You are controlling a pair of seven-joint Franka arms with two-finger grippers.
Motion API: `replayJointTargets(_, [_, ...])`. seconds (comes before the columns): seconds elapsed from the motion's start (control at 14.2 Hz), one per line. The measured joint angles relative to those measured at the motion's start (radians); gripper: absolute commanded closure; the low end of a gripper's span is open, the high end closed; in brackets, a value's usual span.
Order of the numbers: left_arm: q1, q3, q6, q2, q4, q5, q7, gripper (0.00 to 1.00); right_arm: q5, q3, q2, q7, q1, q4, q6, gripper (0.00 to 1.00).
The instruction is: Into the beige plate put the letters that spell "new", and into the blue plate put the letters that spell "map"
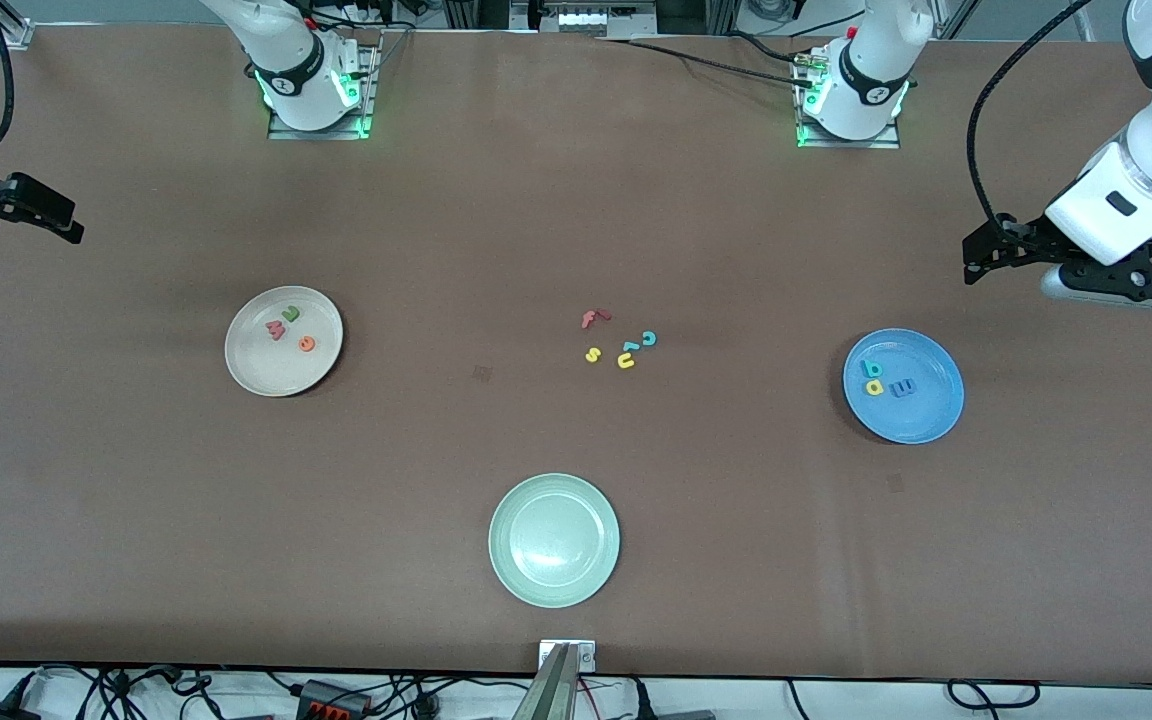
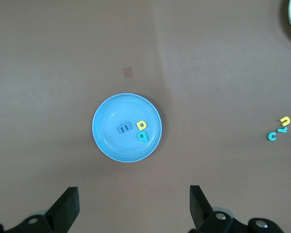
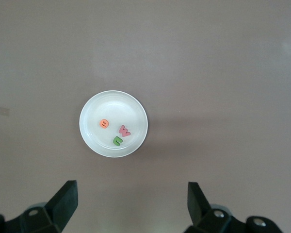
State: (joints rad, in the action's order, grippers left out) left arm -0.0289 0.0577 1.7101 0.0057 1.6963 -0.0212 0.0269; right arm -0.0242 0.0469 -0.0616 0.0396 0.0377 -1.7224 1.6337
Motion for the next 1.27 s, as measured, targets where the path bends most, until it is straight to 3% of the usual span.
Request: replayJointTargets(1.27, [0.001, 0.000, -0.009, 0.000, 0.000, 0.000, 0.000, 0.00, 0.000, -0.001, 0.000, 0.000, 0.000, 0.000, 0.013, 0.00])
